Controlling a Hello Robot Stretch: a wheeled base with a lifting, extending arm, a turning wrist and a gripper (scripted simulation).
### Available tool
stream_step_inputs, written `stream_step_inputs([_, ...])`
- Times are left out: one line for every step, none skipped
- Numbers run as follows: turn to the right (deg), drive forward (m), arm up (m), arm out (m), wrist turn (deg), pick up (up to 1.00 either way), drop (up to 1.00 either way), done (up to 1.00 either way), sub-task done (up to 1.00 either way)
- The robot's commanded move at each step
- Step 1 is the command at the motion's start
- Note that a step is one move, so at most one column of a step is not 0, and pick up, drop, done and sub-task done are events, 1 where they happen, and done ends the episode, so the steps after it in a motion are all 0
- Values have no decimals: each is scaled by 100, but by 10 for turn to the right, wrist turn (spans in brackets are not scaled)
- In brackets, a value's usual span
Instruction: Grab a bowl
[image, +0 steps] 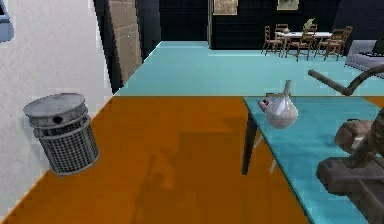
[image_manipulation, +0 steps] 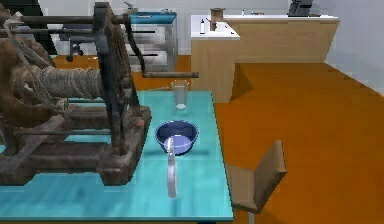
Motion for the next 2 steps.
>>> stream_step_inputs([0,0,50,0,0,0,0,0,0])
stream_step_inputs([0,0,38,0,0,0,0,0,0])
